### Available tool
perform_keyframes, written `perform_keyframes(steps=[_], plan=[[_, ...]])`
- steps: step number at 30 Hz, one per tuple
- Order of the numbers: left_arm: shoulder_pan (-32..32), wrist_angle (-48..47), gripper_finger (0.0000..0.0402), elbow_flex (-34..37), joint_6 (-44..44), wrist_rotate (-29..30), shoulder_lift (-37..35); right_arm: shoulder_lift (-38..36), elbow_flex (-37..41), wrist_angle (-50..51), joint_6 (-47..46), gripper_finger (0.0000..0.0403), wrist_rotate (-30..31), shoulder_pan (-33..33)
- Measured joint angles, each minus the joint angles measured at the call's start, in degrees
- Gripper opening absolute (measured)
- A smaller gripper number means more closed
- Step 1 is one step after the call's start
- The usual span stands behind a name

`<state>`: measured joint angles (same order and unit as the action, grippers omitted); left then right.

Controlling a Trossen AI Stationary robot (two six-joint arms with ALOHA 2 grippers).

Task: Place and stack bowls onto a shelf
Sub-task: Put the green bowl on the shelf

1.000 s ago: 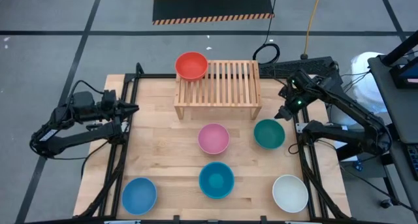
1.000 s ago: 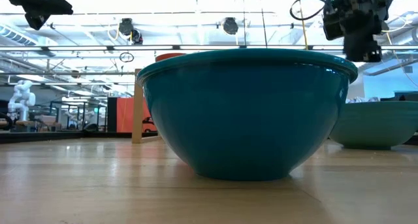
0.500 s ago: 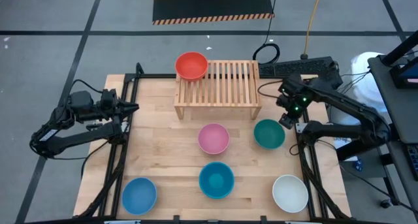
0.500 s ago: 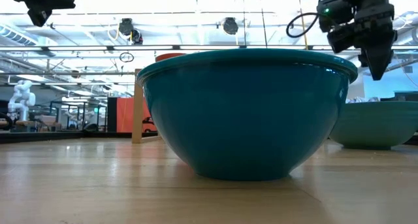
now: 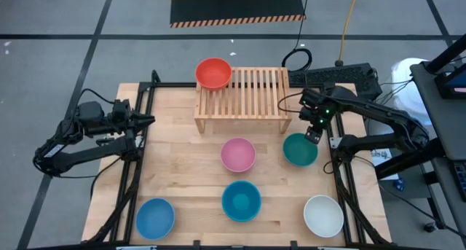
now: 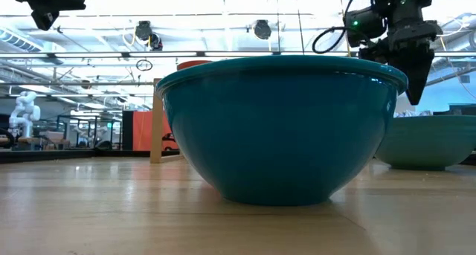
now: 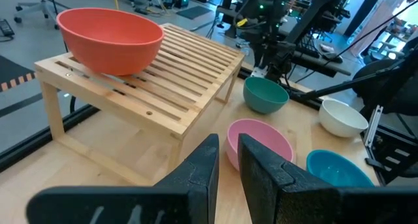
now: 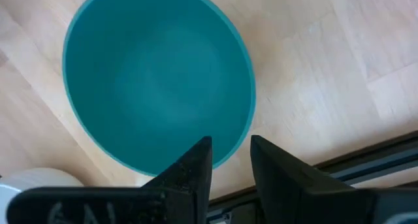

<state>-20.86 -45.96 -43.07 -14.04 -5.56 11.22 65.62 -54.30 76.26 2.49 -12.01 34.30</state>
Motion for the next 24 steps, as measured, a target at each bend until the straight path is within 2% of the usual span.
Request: perform_keyframes(steps=[15, 24], plan=[[0.0, -0.1, 0.0063, 0.0, 0.1, -0.4, 0.0, 6.0, 0.0, -3.7, 6.1, 0.0098, 0.1, 0.1], [0.0, -0.1, 0.0063, 0.0, 0.3, -0.5, 0.0, 8.4, 0.0, -5.6, 6.3, 0.0098, 0.3, 0.1]])
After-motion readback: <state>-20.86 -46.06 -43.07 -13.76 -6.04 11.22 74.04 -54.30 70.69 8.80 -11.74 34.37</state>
